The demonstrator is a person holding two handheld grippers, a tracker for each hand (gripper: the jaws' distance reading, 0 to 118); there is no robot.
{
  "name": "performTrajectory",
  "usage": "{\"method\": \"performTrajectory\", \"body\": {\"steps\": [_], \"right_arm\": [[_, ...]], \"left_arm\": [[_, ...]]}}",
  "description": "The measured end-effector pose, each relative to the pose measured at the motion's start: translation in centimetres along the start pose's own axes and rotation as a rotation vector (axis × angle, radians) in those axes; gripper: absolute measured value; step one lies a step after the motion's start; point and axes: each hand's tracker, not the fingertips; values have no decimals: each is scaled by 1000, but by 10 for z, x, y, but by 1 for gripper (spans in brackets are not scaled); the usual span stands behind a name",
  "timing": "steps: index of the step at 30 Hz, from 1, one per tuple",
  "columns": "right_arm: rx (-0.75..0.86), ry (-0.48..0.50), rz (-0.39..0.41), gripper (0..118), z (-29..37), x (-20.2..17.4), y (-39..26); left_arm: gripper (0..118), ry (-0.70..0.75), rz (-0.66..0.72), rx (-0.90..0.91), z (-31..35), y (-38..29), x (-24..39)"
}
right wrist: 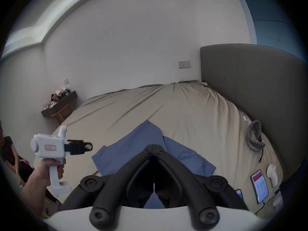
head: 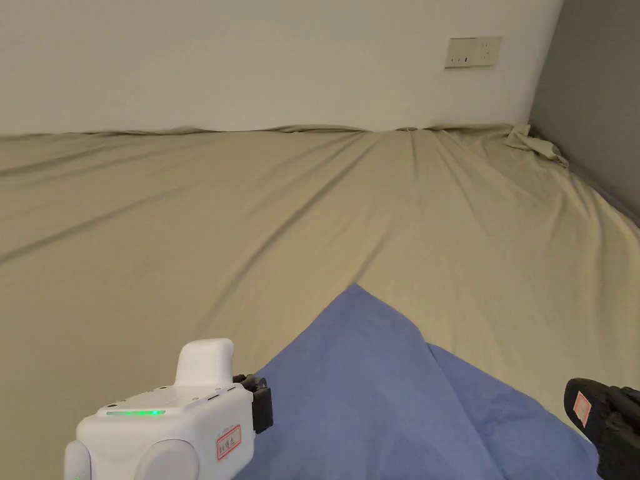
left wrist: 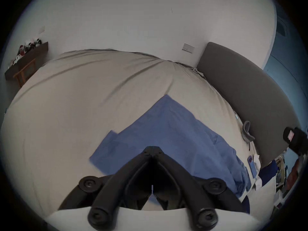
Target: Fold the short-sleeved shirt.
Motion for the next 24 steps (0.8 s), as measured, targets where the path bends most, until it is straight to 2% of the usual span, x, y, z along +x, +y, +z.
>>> {"method": "performTrajectory", "body": {"steps": [1,2,3,4,6,8,11,16,17,18,19,20,21,22,23,24], "right_arm": [[-1,1,4,2,-2,1,0],[2,0,10,2,-2,1,0],[7,0,14,2,-1,2,-1],[15,-2,19,2,3,3,-2],[23,-12,21,2,11,8,-3],[19,-43,31,2,22,17,-4],[-12,-129,65,2,43,36,-7],[-103,-246,75,2,63,65,-28],[-122,-255,66,2,63,69,-33],[-140,-264,55,2,62,73,-37],[-152,-271,45,2,61,75,-40],[-151,-270,38,2,60,76,-41],[-151,-267,28,2,59,77,-43],[-152,-260,20,2,58,77,-43],[-156,-249,14,2,55,77,-44],[-161,-242,16,2,50,76,-45]], "left_arm": [[1,-27,-66,14,-15,11,11],[25,-18,-135,24,-36,24,21],[78,-4,-198,34,-56,35,32],[118,-22,-262,39,-82,48,43],[118,-22,-303,-56,-144,70,60],[118,32,-275,-65,-191,86,76],[118,110,-304,-221,-271,93,79],[118,255,-399,-278,-336,74,85],[118,243,-388,-289,-343,68,83],[117,203,-294,-228,-335,68,75],[116,189,-196,-252,-332,73,71],[114,193,-198,-287,-329,75,71],[101,198,-255,-280,-322,78,76],[64,189,-295,-307,-321,82,74],[5,115,-296,-306,-313,90,75],[0,140,-349,-294,-305,95,77]]}}
